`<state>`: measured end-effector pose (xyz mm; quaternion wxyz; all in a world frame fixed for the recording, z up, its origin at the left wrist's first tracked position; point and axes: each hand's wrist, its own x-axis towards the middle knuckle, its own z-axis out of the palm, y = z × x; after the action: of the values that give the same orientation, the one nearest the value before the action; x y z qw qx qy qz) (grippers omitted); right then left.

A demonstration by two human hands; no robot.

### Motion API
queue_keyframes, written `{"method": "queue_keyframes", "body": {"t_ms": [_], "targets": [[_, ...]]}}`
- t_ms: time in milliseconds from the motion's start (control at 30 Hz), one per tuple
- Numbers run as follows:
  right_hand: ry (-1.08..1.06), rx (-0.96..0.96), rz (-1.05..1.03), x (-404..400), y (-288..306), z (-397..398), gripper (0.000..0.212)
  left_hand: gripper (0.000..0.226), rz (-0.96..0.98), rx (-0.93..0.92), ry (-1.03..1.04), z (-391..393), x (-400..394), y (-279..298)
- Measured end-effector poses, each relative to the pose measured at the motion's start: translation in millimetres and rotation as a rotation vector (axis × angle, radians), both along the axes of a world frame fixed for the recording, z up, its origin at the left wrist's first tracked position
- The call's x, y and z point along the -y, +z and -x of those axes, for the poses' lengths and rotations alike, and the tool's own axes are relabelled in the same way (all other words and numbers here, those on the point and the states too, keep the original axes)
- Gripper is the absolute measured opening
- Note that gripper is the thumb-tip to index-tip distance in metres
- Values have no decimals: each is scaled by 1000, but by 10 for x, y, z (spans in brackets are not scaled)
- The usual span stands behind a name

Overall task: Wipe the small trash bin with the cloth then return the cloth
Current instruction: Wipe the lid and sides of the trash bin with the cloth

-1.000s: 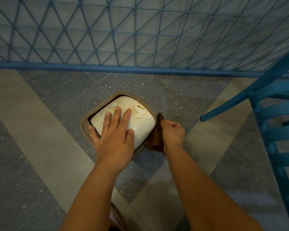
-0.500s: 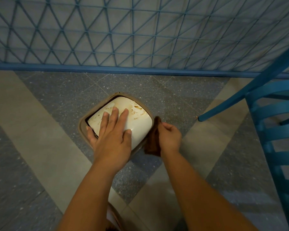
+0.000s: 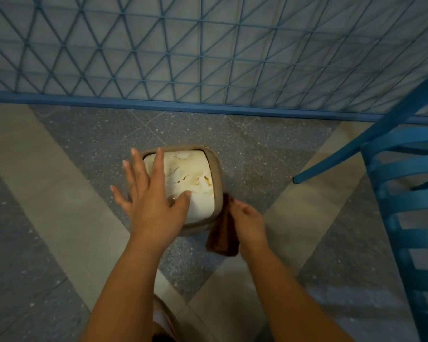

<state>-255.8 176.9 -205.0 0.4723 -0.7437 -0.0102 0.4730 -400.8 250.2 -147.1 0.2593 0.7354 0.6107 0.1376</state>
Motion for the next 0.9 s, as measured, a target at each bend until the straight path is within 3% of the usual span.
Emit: {"method": "queue_keyframes", "body": {"t_ms": [100,200,267,333,433,533,633,800,900], "targets": [[8,42,-36,183,57,124,15,72,76,27,117,28,-10,16],[-136,215,-133,244,186,101,15,54,84,107,190,83,-27,24],[-121,360,-287,261,329,169,13,49,97,134,231,116,-55,23],[68,661,-492,270,475,298,15,47,112,122,243,127,-74,-7],[580,1183,-701,209,398,463,20,47,89,55,197,125,-54,-75],[765,1388,-741,45,229,484,16,47,67,13,153,135,-37,-118],[783,1378,-660,-243,318,388,21,47,78,-16,142,169,-64,-152],[402,869,-330,-689,469,221,21,47,117,-18,155,151,-54,-129],[367,849,-313,-540,421,268,24,47,116,-22,170,147,-60,-127]]}}
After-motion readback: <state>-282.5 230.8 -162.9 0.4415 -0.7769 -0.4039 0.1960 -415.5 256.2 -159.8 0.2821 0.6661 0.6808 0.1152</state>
